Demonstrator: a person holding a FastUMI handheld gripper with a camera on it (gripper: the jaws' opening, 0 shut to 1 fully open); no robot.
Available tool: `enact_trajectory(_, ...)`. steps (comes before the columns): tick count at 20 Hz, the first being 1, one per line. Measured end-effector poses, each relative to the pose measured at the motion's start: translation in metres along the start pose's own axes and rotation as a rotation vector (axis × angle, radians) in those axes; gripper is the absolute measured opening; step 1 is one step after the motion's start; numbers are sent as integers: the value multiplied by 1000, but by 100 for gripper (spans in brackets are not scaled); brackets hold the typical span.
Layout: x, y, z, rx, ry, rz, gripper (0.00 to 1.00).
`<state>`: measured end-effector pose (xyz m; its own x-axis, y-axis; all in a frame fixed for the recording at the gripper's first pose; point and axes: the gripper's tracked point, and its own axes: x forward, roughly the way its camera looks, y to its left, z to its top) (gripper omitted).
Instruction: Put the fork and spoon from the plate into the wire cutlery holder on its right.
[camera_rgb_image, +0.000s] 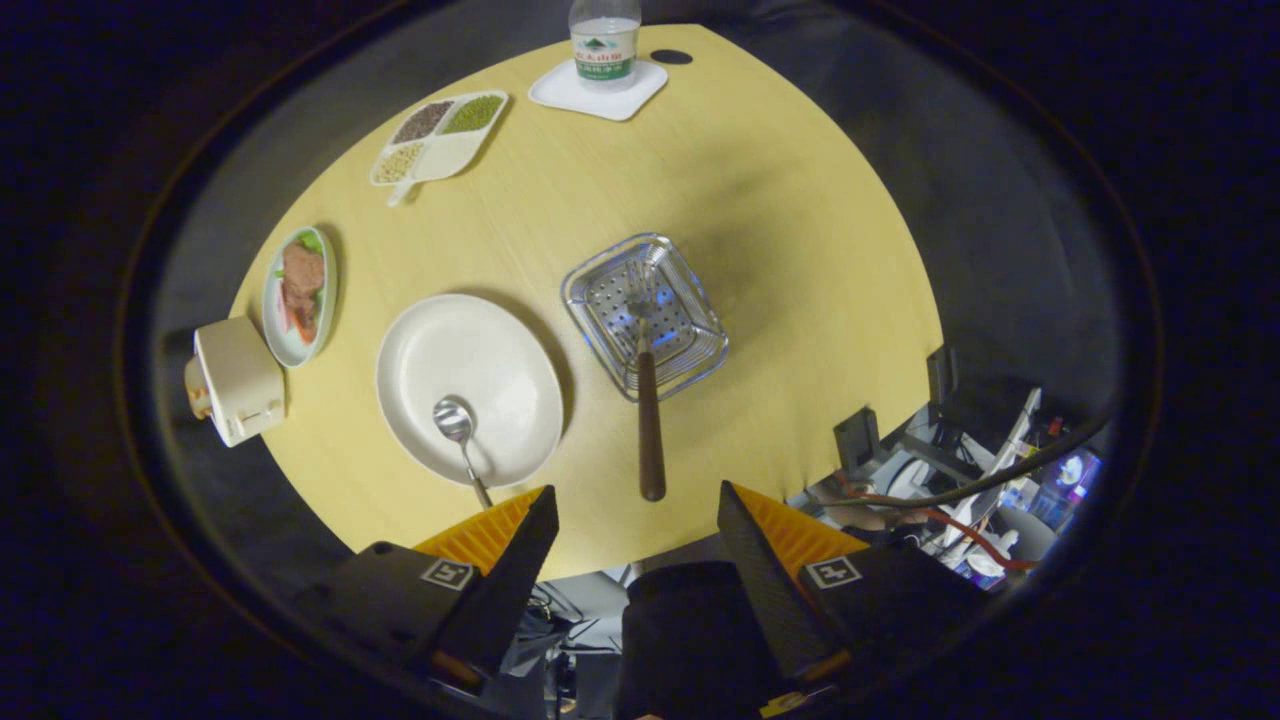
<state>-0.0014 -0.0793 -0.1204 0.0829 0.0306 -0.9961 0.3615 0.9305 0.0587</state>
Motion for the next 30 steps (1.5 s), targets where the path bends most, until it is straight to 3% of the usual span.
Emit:
enact_trajectory(9,-27,61,-72,-44,-75,14,100)
enact_trajectory(20,72,126,-110,-130,-42,10,99)
enact_trajectory(25,117,134,-107,-178,-34,-27,90)
enact_trajectory(30,140,141,-99,-175,-48,-32,68)
